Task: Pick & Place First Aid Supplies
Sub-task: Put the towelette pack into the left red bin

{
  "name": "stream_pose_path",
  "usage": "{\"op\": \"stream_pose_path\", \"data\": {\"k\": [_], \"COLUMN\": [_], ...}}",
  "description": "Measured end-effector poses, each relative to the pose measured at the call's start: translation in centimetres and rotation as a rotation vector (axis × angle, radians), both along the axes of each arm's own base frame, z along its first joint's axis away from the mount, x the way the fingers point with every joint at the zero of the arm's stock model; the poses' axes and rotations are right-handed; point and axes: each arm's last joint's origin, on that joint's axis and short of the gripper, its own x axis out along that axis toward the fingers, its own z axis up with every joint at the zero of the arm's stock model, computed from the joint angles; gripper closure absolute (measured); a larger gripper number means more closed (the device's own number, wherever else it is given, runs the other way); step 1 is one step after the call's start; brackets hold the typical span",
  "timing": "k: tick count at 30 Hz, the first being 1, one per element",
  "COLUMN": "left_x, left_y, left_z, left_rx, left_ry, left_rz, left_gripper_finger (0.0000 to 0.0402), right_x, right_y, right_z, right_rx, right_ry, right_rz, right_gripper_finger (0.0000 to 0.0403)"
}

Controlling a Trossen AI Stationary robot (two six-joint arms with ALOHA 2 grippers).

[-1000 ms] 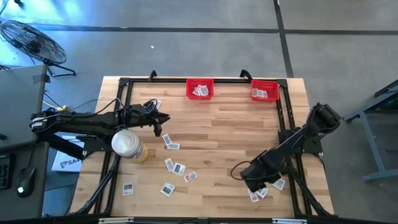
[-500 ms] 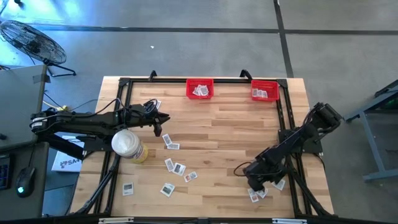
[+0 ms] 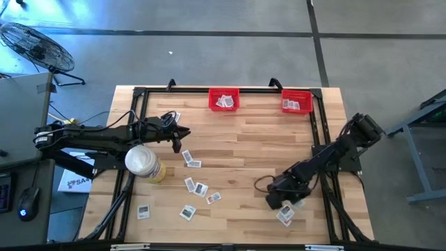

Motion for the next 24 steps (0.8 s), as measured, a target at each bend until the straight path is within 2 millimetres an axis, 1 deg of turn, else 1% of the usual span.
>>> {"op": "stream_pose_path", "data": {"k": [4,7,11,14,18,20,22,24], "left_x": [0.0,0.0,0.0,0.0,0.0,0.0,0.0,0.0], "left_y": [0.0,0.0,0.0,0.0,0.0,0.0,0.0,0.0], "left_z": [0.0,0.0,0.0,0.0,0.0,0.0,0.0,0.0], "left_rx": [0.0,0.0,0.0,0.0,0.0,0.0,0.0,0.0], "left_ry": [0.0,0.0,0.0,0.0,0.0,0.0,0.0,0.0], "left_rz": [0.0,0.0,0.0,0.0,0.0,-0.001,0.0,0.0], "left_gripper_finger": [0.0331,0.0331,0.0331,0.0331,0.0331,0.0331,0.0331,0.0331], "right_x": [1.7,2.8,4.3,5.7,5.9,5.7,5.5,5.3], "right_y": [-1.4,-2.7,-4.2,-4.4,-4.6,-4.7,-4.6,-4.3], "right_z": [0.7,1.2,2.0,4.0,6.4,7.1,7.1,6.6], "right_rx": [-0.155,-0.273,-0.421,-0.461,-0.539,-0.582,-0.624,-0.648], "right_ry": [-0.128,-0.217,-0.309,-0.36,-0.28,-0.247,-0.241,-0.276], "right_rz": [-0.058,-0.069,0.006,0.085,0.172,0.215,0.268,0.348], "right_gripper_finger": [0.0066,0.0066,0.0066,0.0066,0.0066,0.0066,0.0069,0.0075]}}
